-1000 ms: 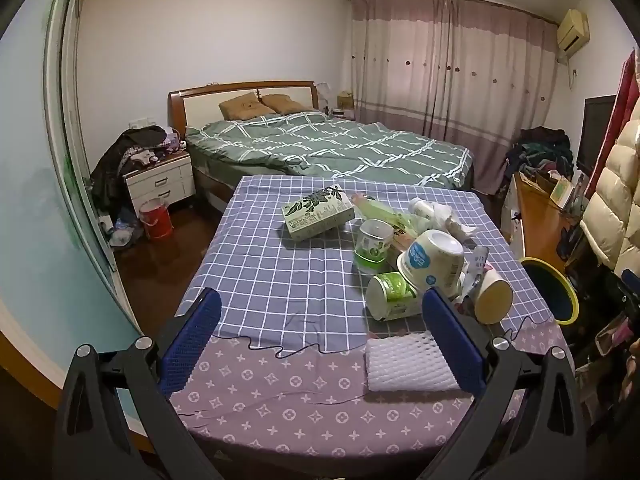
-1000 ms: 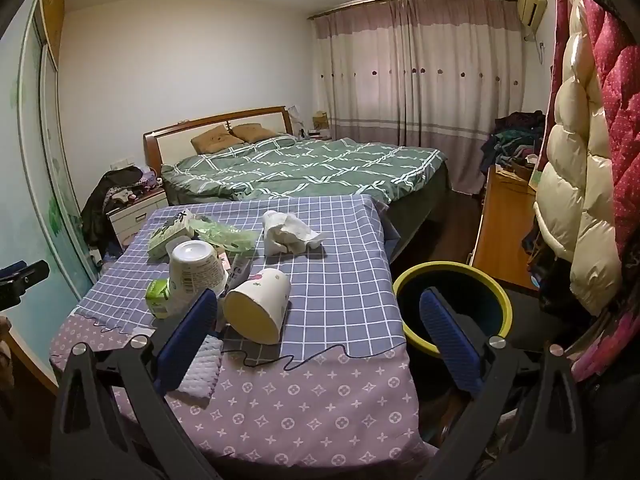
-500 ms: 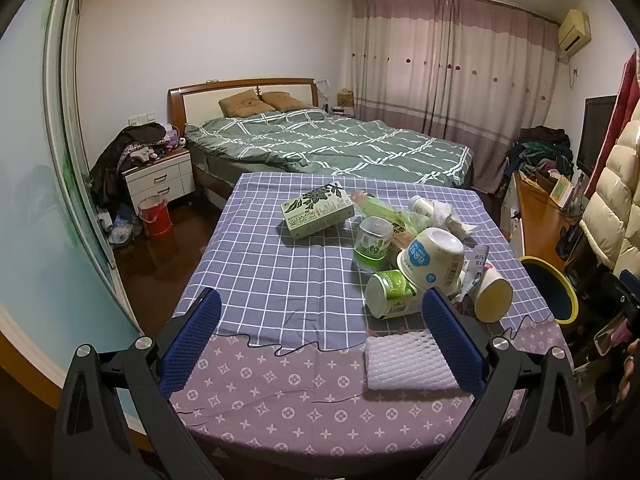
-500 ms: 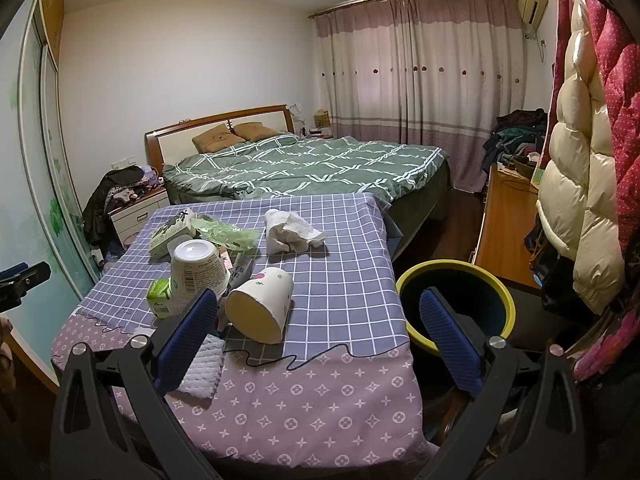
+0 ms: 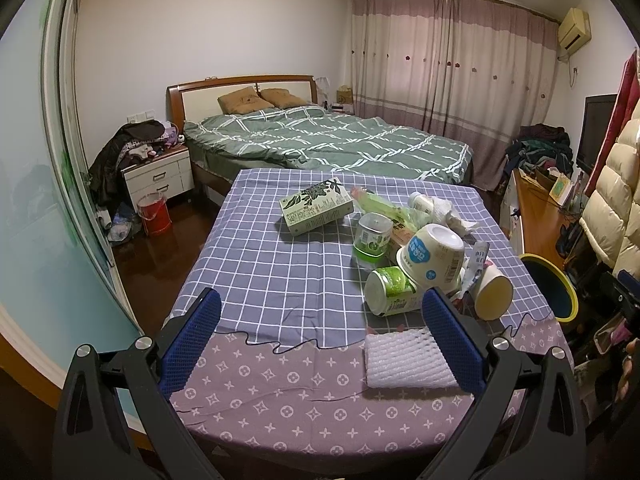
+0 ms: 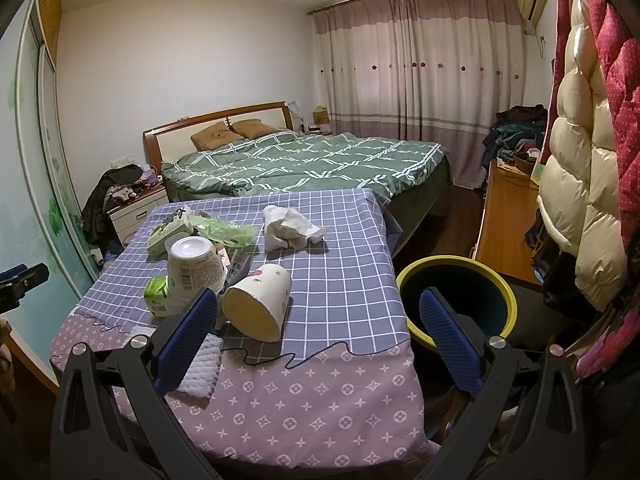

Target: Collect trash

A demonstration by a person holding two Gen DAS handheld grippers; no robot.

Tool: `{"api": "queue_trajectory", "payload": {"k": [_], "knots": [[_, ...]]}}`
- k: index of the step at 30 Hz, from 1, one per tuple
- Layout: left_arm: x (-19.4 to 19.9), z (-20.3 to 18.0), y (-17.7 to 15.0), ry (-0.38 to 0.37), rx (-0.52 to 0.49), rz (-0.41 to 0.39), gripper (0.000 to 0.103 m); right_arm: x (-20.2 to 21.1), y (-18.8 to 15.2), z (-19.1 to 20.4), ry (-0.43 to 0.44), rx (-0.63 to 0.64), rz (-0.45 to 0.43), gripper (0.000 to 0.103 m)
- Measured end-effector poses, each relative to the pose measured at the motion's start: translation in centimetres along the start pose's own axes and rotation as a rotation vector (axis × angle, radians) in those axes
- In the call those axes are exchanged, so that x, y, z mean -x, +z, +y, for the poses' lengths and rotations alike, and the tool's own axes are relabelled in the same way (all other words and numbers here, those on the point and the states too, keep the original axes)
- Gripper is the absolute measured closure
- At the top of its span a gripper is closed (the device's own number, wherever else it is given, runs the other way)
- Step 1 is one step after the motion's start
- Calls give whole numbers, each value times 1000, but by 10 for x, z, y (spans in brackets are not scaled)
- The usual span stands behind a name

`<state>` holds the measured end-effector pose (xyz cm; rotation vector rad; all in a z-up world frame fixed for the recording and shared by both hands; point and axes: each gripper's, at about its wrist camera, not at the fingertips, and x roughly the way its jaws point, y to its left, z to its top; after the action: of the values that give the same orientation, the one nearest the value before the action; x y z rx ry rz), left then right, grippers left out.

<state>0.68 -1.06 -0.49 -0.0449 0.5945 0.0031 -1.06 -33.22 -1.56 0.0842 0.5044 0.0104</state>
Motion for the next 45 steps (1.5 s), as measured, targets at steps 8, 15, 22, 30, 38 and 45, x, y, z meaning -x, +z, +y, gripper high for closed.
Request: {"api": "queue_trajectory", "payload": {"k": [8, 15, 22, 30, 38, 45], "knots": [[-1, -1, -1, -1, 0, 4, 4, 0, 0, 1, -1, -1, 0, 6], [-2, -2, -1, -3, -4, 6, 4, -3, -1, 1, 2, -1, 2, 6], [-2, -3, -1, -2, -3, 9, 4, -3, -2, 1, 4, -5, 2, 6], [-3, -3, -1, -1, -3, 9, 4, -4, -2, 1, 7, -3, 7, 6], [-3, -4, -1, -3, -4, 10, 4, -5, -3, 1, 7, -4, 9, 6], [-3, -5, -2, -2, -7, 10, 4, -6, -3, 2, 8, -5, 12, 6]]}}
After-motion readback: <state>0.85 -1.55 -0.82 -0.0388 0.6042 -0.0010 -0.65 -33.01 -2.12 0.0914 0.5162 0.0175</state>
